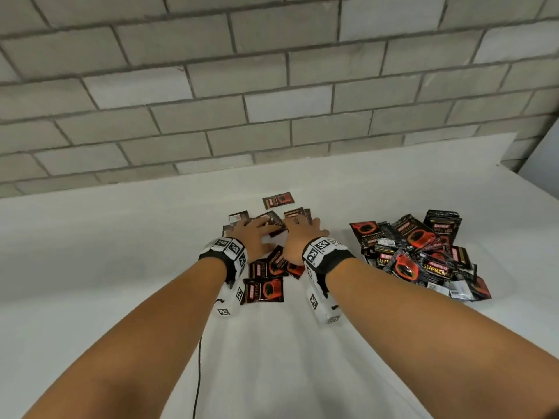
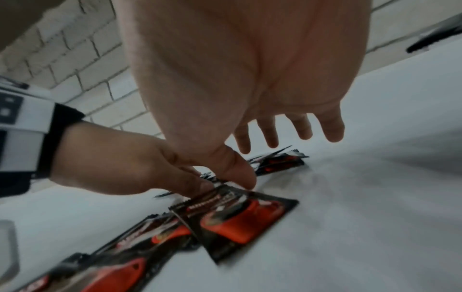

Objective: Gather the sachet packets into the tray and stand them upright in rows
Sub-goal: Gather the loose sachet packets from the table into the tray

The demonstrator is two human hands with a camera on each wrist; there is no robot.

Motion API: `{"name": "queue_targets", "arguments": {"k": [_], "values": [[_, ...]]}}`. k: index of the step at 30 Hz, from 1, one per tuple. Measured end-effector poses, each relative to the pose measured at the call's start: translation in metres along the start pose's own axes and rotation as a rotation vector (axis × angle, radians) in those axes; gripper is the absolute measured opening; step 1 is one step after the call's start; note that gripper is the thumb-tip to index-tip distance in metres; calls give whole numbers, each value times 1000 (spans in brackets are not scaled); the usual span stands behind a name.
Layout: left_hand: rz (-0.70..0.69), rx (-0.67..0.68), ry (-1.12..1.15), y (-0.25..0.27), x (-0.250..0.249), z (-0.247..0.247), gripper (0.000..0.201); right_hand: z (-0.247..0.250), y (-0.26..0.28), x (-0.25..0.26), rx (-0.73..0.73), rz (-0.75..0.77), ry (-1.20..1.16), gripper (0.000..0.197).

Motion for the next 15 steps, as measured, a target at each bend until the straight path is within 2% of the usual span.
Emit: {"name": "queue_targets", "arguments": {"k": [2,7,9,12,13,15], "values": [[-9,32,-4,6,-1,2,65,-8,0,-3,39,-11,27,86],[-149,177,98,22,-4,24,47,-25,27,-12,-67,125,52,59],[-174,129,198,19,-5,36,45,-34,35,-13,-73,132,17,58],[-120,-61,241,0,-10,50,46,-40,42,-16,-53,163,-9,60],[-94,-67,228,-8,-13,52,47,-40,45,-18,-54,177,-10,56],[-48,16,143,-22,-20,50,45,-40,47,-23,-76,192,-11,47]]}}
Point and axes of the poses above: each hand's wrist, its own y-axis away from the middle knuckle, its own z-axis out of the back of the hand, x = y × z, the point moved 1 cm from there along -y, towards the middle knuckle, and after that the axes turned 9 degrees about x, right-handed, at the moved point
